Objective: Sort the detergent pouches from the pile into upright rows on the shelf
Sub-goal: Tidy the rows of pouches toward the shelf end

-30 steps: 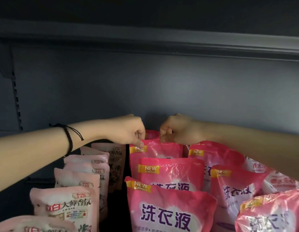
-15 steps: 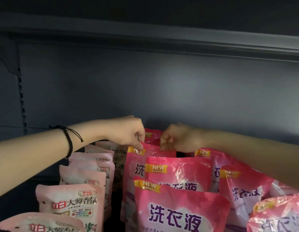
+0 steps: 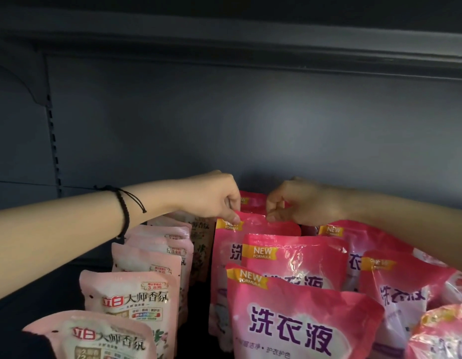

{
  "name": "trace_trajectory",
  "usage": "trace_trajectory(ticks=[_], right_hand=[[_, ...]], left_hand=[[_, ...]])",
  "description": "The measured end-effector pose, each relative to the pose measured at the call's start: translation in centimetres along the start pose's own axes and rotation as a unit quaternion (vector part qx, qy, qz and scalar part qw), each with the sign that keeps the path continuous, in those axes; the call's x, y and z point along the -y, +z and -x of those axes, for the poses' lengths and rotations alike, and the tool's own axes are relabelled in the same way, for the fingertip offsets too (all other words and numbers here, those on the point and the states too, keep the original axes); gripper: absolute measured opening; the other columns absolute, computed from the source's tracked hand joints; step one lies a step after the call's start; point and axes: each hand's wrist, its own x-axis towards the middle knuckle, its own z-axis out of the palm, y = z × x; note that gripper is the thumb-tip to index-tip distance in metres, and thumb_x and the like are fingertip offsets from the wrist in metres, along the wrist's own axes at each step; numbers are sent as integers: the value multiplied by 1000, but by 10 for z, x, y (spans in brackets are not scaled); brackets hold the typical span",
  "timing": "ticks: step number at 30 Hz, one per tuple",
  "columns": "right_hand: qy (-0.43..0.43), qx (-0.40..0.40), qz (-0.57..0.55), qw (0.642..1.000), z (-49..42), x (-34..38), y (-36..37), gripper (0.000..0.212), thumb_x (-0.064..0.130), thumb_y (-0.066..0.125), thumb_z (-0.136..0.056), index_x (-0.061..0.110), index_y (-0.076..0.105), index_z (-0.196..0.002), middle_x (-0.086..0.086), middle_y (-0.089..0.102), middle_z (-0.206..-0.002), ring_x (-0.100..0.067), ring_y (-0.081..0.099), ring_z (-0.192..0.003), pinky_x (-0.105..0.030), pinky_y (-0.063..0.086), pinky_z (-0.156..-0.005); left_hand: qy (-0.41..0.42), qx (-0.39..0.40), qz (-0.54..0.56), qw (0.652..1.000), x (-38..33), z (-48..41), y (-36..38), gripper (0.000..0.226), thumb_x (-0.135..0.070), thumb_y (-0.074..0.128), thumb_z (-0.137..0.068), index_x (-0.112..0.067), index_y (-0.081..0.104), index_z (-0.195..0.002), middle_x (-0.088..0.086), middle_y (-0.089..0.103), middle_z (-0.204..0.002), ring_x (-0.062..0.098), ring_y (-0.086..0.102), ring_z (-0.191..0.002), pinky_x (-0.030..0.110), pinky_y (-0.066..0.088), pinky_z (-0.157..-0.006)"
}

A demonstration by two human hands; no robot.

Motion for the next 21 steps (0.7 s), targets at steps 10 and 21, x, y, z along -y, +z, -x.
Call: trace_trajectory(ticks=[10, 21], right_hand=[[-35, -63, -82, 994, 34, 7, -24, 9, 30, 70, -85, 21, 72, -85, 8, 71, -81, -6, 65, -79, -29, 52, -83], [17, -4, -41, 999, 82, 11, -20, 12, 22, 74, -83, 32, 73, -79, 20, 71, -74, 8, 64, -72, -14, 48, -75]], left_hand=[[60, -23, 32, 997, -20, 23, -17, 13, -34, 75, -80, -31, 71, -91, -18, 70, -83, -3, 60, -72, 9, 43, -62], [106, -66, -68, 990, -46, 50, 1, 12, -48, 70, -79, -38, 68, -74, -16, 63, -81, 2, 49, -89, 34, 43, -85]])
